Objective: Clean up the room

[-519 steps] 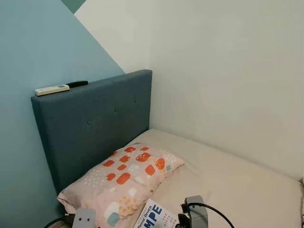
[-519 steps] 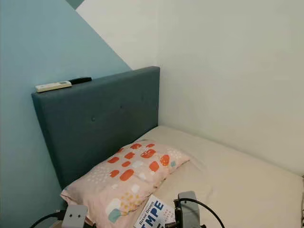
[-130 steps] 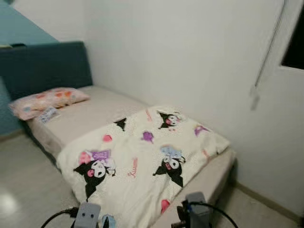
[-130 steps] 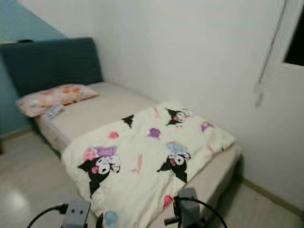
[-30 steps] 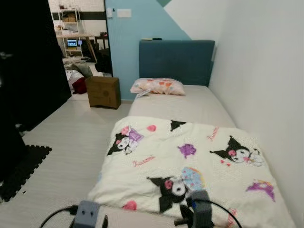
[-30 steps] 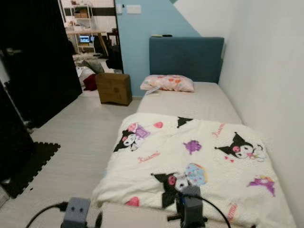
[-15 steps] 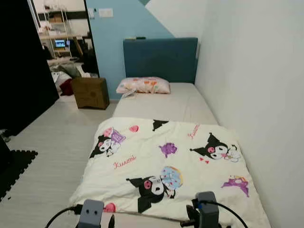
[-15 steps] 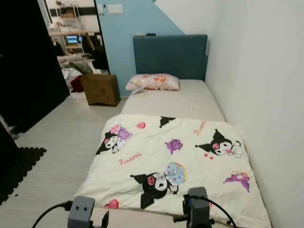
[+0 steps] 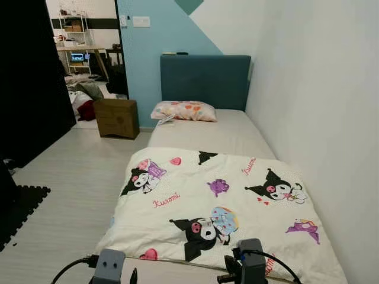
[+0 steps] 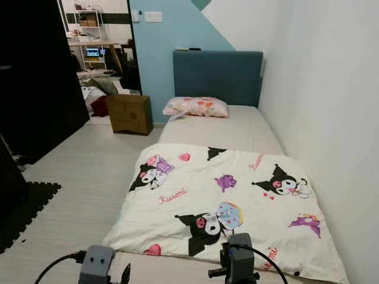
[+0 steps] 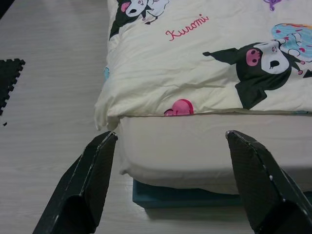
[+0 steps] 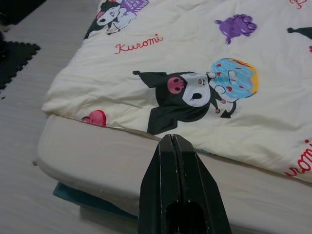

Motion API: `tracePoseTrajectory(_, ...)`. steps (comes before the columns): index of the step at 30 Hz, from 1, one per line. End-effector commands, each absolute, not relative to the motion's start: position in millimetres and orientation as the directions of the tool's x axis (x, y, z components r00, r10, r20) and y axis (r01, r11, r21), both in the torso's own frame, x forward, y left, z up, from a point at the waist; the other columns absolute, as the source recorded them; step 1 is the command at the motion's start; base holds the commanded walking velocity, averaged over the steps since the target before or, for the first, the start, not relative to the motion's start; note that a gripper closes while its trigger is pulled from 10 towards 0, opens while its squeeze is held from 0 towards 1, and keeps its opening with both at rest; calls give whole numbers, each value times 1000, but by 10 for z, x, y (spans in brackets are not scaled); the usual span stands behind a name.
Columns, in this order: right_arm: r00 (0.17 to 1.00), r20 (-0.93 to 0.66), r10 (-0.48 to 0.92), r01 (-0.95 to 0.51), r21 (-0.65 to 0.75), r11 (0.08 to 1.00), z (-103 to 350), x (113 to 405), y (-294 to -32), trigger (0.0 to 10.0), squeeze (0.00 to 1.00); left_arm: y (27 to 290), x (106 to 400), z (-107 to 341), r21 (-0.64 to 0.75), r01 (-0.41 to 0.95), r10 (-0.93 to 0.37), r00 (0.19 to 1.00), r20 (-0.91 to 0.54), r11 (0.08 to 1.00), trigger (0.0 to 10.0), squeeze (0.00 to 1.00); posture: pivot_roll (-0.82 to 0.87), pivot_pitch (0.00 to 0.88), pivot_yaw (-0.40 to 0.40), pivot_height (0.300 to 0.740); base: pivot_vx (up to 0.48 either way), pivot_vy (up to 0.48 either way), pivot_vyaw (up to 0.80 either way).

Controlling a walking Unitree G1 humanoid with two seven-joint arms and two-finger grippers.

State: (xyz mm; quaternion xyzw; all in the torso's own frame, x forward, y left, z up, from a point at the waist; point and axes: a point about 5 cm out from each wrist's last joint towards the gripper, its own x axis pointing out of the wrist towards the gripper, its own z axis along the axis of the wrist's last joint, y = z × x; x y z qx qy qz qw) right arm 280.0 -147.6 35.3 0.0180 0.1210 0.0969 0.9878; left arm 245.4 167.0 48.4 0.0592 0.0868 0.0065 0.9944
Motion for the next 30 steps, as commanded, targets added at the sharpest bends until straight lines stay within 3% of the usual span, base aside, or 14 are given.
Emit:
tracePoseTrajectory(1,953,-241,185,-176,59,983,337,2785,-1491,10000,0,1698,2435,442,139,-7,33,981,-189,990,10000,0,-75,108,-8,740,0,0,0)
tracePoseTrajectory(6,956,-236,172,-160,68,985,350,2801,-1501,10000,0,1705,2457,461,139,-14,38,983,-177,990,10000,0,-77,108,-7,740,0,0,-235)
tracePoseTrajectory(15,956,-240,168,-158,60,986,342,2815,-1517,10000,0,1706,2479,481,137,-14,37,985,-166,990,10000,0,-76,111,-5,740,0,0,-800)
tracePoseTrajectory(30,948,-240,210,-201,61,978,334,2812,-1468,10000,0,1728,2471,566,117,-68,79,992,-93,991,10000,0,-71,100,-17,740,17,0,0)
